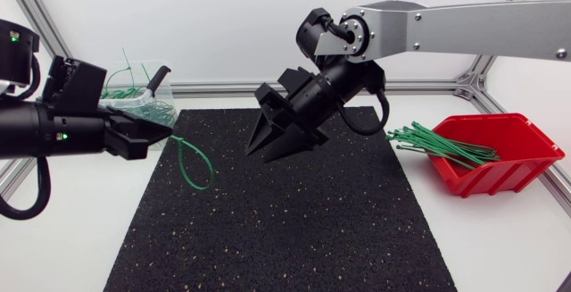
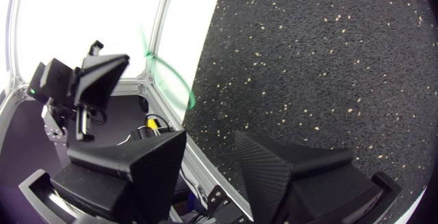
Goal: Take a green cable tie from the red box, thread the tail through the head to close it, then place it in the transparent bin on the left.
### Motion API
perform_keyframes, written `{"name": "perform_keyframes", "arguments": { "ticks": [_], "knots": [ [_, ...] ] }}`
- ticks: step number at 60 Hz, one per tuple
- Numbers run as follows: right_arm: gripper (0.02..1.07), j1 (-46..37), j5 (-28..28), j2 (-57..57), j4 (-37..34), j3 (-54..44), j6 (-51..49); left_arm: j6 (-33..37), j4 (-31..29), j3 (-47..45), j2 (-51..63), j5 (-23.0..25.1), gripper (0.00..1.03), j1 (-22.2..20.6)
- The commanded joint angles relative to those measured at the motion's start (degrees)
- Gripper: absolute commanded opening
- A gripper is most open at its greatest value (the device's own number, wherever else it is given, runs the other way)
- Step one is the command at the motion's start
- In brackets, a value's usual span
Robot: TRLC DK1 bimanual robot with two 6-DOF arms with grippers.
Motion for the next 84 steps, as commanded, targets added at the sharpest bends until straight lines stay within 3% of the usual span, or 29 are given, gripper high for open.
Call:
{"name": "perform_keyframes", "arguments": {
  "ticks": [1,5,13,19,24,27,45,52,63,73,84],
  "knots": [
    [0.92,0.8,2.9,-1.8,-0.1,-1.8,2.1,4.1,-2.6,6.6,5.0,-2.0,0.15,4.9],
    [1.02,1.4,8.9,-2.5,0.1,-2.3,2.1,5.8,-2.6,9.4,7.8,-5.2,0.15,8.0],
    [1.03,2.4,14.2,-4.8,1.3,-4.4,1.9,6.0,-1.0,18.5,15.1,-6.9,0.15,16.3],
    [1.03,3.0,16.6,-5.9,2.4,-6.0,1.9,6.1,-1.8,20.4,17.1,-6.7,0.15,17.2],
    [1.03,3.2,16.6,-6.0,3.0,-6.6,1.9,7.7,-1.5,18.4,17.1,-6.7,0.17,15.8],
    [1.03,3.6,16.6,-5.8,4.0,-7.0,1.8,9.1,-1.0,16.3,16.9,-6.9,0.21,12.9],
    [1.03,8.1,24.7,-2.3,6.4,-6.6,-1.0,10.9,1.8,14.3,26.0,-7.0,0.24,10.6],
    [1.03,8.9,25.7,-1.9,7.3,-7.3,-0.8,10.5,1.8,14.5,32.7,-11.6,0.25,7.1],
    [1.03,9.1,26.9,-2.6,8.2,-8.7,-0.7,4.1,0.6,15.4,42.8,-21.2,0.25,-0.7],
    [1.03,8.6,27.0,-3.3,8.8,-9.8,-0.6,-3.6,-9.1,20.7,47.8,-21.5,0.25,-3.9],
    [1.03,8.2,27.0,-4.5,9.0,-10.8,-0.6,-8.6,-11.5,21.9,50.4,-22.5,0.3,-4.6]
  ]
}}
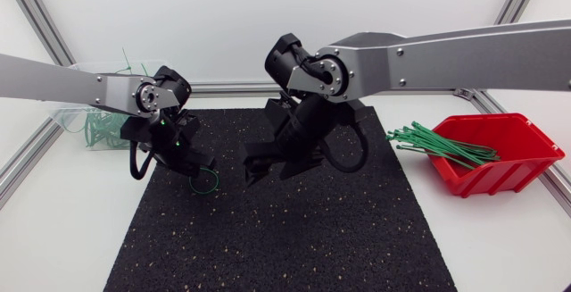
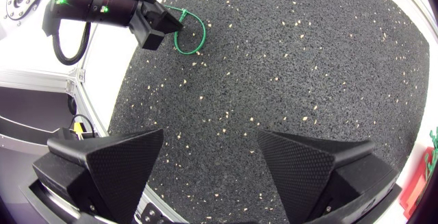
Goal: Take a green cable tie from the red box, thread the tail through the head to close it, then place it in the transparent bin on the left.
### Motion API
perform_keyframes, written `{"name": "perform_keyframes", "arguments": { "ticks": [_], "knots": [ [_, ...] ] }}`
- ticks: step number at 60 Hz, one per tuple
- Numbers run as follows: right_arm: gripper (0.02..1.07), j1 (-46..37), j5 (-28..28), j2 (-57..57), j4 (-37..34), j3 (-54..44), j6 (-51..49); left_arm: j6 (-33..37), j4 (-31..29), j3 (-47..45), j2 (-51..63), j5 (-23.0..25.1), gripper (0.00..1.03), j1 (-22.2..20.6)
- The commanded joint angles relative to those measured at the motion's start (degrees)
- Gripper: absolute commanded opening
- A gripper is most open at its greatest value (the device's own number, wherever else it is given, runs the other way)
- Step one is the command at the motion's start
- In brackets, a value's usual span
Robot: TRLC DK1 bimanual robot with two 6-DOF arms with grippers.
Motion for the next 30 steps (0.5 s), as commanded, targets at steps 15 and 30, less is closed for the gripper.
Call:
{"name": "perform_keyframes", "arguments": {
  "ticks": [15,30],
  "knots": [
    [1.03,-0.3,0.3,-2.1,0.7,-2.9,-0.5,-5.9,-3.1,2.7,3.6,-3.9,0.3,0.5],
    [1.03,-0.5,0.3,-3.4,0.8,-3.7,-0.5,-8.4,-3.3,3.4,7.0,-4.0,0.23,0.4]
  ]
}}
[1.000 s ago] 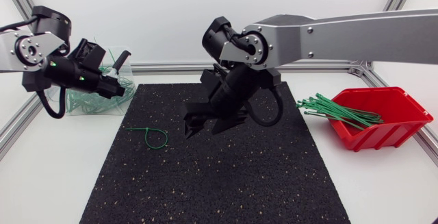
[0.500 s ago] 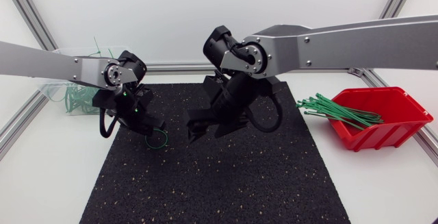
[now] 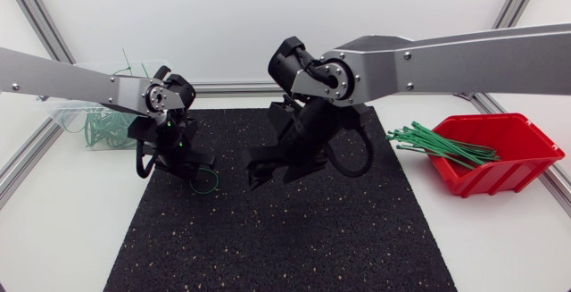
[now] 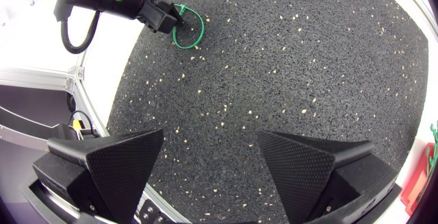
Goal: Take a green cable tie from the red box, thread the tail through the head to close it, then place it in the transparent bin on the left.
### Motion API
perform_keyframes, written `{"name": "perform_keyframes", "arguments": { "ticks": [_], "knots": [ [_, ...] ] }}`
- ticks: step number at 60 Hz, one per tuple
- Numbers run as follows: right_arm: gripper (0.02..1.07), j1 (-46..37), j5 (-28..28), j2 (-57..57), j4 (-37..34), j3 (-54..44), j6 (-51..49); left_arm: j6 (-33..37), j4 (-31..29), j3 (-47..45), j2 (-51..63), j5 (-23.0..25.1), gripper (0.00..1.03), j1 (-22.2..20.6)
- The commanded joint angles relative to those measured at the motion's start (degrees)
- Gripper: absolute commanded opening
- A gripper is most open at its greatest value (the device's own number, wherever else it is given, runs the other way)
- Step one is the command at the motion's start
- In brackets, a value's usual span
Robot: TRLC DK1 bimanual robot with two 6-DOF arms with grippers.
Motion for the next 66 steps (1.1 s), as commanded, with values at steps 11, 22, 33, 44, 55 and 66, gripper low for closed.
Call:
{"name": "perform_keyframes", "arguments": {
  "ticks": [11,22,33,44,55,66],
  "knots": [
    [1.03,-0.9,0.1,-3.2,0.6,-2.3,-0.4,-2.8,-2.1,1.0,4.1,-1.8,0.04,-0.5],
    [1.03,-0.9,0.2,-3.4,1.0,-2.9,-0.3,-2.8,-3.2,1.0,0.1,-1.8,0.04,-0.5],
    [1.03,-0.9,0.2,-4.0,1.4,-3.3,-0.3,-2.3,-6.2,2.9,-13.9,-1.6,0.04,-0.2],
    [1.03,-0.8,0.2,-4.3,2.2,-3.8,-0.2,-0.4,-5.9,12.6,-22.6,-0.1,0.04,7.3],
    [1.03,-0.8,0.2,-4.7,2.7,-4.1,0.0,0.5,0.2,21.7,-19.0,2.8,0.04,20.0],
    [1.03,-0.2,1.1,-4.6,3.1,-4.3,0.1,1.6,3.5,27.8,-10.1,3.2,0.04,27.1]
  ]
}}
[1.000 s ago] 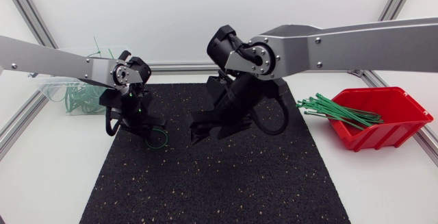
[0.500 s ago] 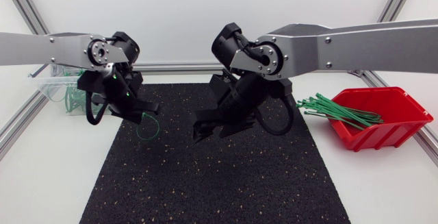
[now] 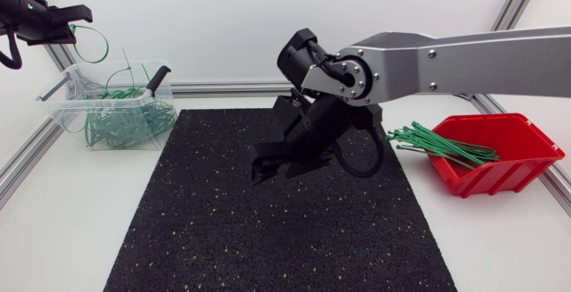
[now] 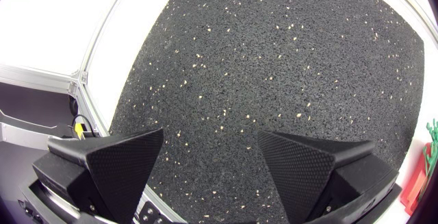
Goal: Take a green cable tie from the red box, thread the tail through the head to close it, then place it in the transparent bin on the left.
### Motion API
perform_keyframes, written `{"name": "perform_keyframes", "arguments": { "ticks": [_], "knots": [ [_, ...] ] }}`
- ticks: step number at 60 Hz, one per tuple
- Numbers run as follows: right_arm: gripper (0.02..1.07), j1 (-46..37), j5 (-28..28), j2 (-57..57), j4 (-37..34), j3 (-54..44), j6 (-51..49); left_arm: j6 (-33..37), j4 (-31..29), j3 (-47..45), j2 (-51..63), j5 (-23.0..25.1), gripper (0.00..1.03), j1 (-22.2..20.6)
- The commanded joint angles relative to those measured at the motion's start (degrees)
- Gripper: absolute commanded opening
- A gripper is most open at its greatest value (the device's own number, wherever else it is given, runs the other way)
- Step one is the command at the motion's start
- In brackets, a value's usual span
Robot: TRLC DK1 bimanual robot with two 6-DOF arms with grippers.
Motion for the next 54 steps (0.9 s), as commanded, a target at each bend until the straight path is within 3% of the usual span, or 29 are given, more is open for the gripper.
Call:
{"name": "perform_keyframes", "arguments": {
  "ticks": [1,6,18,21,23,24,27,28,46,54],
  "knots": [
    [1.03,0.4,0.9,-1.2,0.4,-1.4,0.1,1.3,0.2,2.6,5.4,0.8,0.04,1.6],
    [1.03,0.6,1.1,-1.0,0.8,-1.5,0.2,1.4,0.4,5.1,9.7,0.8,0.04,3.0],
    [1.03,0.8,1.2,-1.0,0.8,-1.6,0.4,2.0,-5.4,14.5,20.8,0.8,0.06,3.3],
    [1.03,1.0,1.2,-1.0,0.8,-1.6,0.4,2.0,-5.4,15.3,21.1,0.8,0.24,3.2],
    [1.03,1.1,1.2,-1.1,0.8,-1.7,0.4,2.1,-5.5,16.1,21.2,0.8,0.47,3.1],
    [1.03,1.2,1.2,-1.1,0.8,-1.7,0.4,2.0,-5.5,16.3,21.1,0.8,0.52,3.2],
    [1.03,1.2,1.2,-1.1,0.8,-1.7,0.4,2.0,-5.5,17.1,20.9,0.8,0.91,3.1],
    [1.03,1.2,1.2,-1.1,0.8,-1.7,0.4,2.0,-5.5,17.1,20.8,0.8,0.98,3.1],
    [1.03,-0.1,2.4,-3.9,0.8,-1.7,0.9,1.9,-5.5,11.0,10.9,0.8,1.0,2.8],
    [1.03,-1.8,9.0,-7.6,1.2,-3.1,0.5,1.9,-3.3,3.2,2.8,1.0,1.0,1.3]
  ]
}}
